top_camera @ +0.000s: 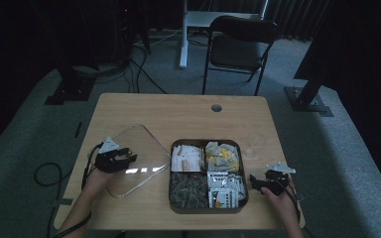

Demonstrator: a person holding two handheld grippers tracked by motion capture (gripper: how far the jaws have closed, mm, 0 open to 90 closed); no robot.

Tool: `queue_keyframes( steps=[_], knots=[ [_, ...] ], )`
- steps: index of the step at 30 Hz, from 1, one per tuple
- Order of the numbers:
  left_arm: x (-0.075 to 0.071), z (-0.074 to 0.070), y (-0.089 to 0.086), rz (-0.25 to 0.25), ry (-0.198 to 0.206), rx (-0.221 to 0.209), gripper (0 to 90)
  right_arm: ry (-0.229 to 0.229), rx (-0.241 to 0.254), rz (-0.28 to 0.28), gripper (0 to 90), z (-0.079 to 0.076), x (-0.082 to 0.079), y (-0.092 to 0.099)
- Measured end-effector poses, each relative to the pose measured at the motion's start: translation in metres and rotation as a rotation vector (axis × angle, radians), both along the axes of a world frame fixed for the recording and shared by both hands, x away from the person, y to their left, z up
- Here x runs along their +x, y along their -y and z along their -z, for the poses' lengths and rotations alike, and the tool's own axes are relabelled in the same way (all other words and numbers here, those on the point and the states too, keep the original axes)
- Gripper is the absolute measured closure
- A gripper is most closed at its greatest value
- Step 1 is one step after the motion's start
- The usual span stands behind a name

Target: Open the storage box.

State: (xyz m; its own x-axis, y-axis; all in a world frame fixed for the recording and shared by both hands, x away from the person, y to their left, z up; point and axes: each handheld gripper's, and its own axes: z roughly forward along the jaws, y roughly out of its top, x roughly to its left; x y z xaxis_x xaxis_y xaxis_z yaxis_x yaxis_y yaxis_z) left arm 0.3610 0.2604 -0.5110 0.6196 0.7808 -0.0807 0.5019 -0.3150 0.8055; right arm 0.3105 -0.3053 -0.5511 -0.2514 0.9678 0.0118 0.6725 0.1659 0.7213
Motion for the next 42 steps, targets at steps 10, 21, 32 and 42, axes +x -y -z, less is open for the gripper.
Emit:
queue_keyframes(
  steps=[10,21,32,42],
  knots=[
    [-0.015,-0.001,0.015,0.099,-0.005,0.009,49.0,0.0,0.0,0.0,10.4,0.0,0.0,0.0],
    [-0.03,0.008,0.032,0.228,0.003,0.003,43.9,0.0,0.0,0.0,10.4,0.0,0.0,0.0],
    [-0.049,0.013,0.05,0.371,0.003,-0.017,33.7,0.0,0.0,0.0,10.4,0.0,0.0,0.0],
    [-0.068,0.019,0.07,0.497,-0.019,0.015,18.2,0.0,0.0,0.0,10.4,0.0,0.0,0.0]
  ],
)
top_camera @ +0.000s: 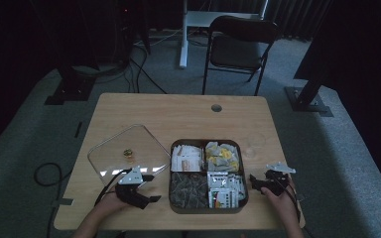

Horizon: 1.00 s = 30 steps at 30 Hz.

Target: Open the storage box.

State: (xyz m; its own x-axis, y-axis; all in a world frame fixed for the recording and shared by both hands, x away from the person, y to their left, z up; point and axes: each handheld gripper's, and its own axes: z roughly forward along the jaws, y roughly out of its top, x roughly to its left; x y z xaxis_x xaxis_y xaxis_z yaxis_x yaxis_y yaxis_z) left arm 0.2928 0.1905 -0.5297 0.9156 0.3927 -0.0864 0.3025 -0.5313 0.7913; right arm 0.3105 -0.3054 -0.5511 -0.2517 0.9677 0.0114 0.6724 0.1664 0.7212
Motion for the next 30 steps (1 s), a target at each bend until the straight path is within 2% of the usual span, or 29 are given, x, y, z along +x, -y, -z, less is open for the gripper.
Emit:
queue_keyframes(
  steps=[3,9,12,14,17,21,24,28,30],
  knots=[
    [-0.005,0.003,0.005,0.021,-0.002,0.026,18.1,0.0,0.0,0.0,10.4,0.0,0.0,0.0],
    [-0.011,0.01,0.013,0.035,-0.017,0.072,9.0,0.0,0.0,0.0,10.3,0.0,0.0,0.0],
    [-0.013,0.013,0.016,0.041,-0.019,0.09,7.8,-0.001,0.0,0.0,10.4,0.0,0.0,0.0],
    [-0.014,0.014,0.018,0.036,-0.023,0.112,1.4,-0.001,0.001,0.001,10.3,0.0,0.0,0.0],
    [-0.014,0.014,0.018,0.026,-0.026,0.105,1.3,-0.001,0.002,0.001,10.3,0.0,0.0,0.0],
    [-0.014,0.015,0.02,0.02,-0.03,0.124,1.3,-0.001,0.001,0.001,10.3,0.0,0.0,0.0],
    [-0.013,0.016,0.02,0.023,-0.053,0.12,1.4,-0.001,0.001,0.001,10.4,0.0,0.0,0.0],
    [-0.014,0.016,0.021,-0.004,-0.038,0.137,1.4,-0.001,0.001,0.0,10.4,0.0,0.0,0.0],
    [-0.016,0.016,0.022,-0.008,-0.018,0.158,1.4,-0.001,0.001,0.0,10.4,0.0,0.0,0.0]
  ],
)
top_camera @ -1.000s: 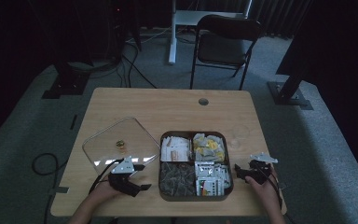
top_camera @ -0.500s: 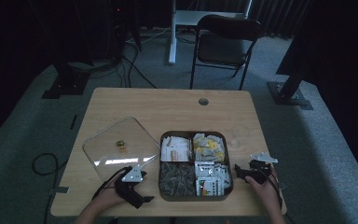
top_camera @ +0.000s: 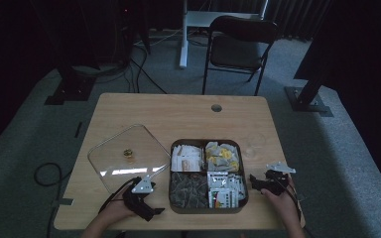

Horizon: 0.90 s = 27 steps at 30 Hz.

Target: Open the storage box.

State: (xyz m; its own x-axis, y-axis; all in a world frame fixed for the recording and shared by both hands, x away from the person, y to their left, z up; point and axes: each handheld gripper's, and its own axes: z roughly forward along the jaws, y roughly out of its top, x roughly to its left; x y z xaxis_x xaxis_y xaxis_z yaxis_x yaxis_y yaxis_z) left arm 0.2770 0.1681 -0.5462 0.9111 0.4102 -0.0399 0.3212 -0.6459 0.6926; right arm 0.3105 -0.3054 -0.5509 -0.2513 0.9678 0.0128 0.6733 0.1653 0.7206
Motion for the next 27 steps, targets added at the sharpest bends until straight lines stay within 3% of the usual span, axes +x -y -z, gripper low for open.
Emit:
queue_keyframes(
  steps=[3,8,13,27],
  knots=[
    [-0.004,0.001,0.005,-0.005,0.044,0.042,1.4,0.001,0.001,-0.002,10.4,0.0,0.0,0.0],
    [-0.005,0.001,0.006,-0.017,0.042,0.046,1.3,-0.007,-0.002,-0.046,10.4,-0.001,-0.002,0.0],
    [-0.005,0.001,0.006,-0.017,0.043,0.045,1.4,-0.007,0.009,-0.048,10.5,-0.004,-0.004,0.001],
    [-0.005,0.001,0.006,-0.018,0.043,0.043,1.4,0.051,0.056,-0.095,10.5,-0.035,-0.012,-0.002]
  ],
)
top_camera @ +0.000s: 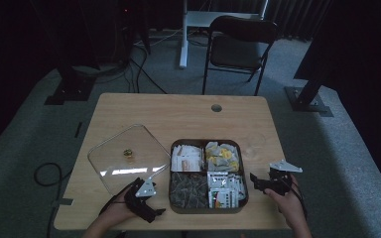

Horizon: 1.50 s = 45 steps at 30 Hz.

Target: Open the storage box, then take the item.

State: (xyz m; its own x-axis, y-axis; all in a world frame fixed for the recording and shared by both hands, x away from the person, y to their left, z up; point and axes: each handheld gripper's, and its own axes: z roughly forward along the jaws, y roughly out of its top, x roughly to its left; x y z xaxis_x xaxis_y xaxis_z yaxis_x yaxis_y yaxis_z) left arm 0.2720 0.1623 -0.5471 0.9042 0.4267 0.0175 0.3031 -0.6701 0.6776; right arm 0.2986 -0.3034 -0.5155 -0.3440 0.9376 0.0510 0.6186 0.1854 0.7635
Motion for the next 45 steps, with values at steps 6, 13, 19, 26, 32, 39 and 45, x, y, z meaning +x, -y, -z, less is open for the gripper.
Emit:
queue_keyframes(
  steps=[6,13,19,26,32,39,45],
  knots=[
    [0.0,0.0,0.0,0.0,0.0,0.0,1.4,0.021,0.06,-0.041,12.6,-0.017,-0.003,-0.005],
    [0.0,0.0,0.0,0.0,0.0,0.0,1.4,0.058,0.064,-0.068,12.6,-0.027,-0.002,-0.012],
    [0.0,0.0,0.0,-0.001,0.001,-0.001,1.4,0.085,0.053,-0.105,12.7,-0.033,0.002,-0.022],
    [0.0,0.0,0.0,0.0,0.001,0.0,1.4,0.092,0.046,-0.178,12.7,-0.04,0.009,-0.039],
    [0.0,0.0,0.0,0.0,0.001,-0.001,1.4,0.093,0.045,-0.233,13.3,-0.042,0.016,-0.052],
    [0.0,0.0,0.0,0.0,0.001,-0.001,1.4,0.096,0.018,-0.295,16.2,-0.042,0.028,-0.065],
    [0.0,0.0,0.0,0.0,0.001,-0.001,1.4,0.109,-0.009,-0.327,24.4,-0.037,0.036,-0.075]
  ],
)
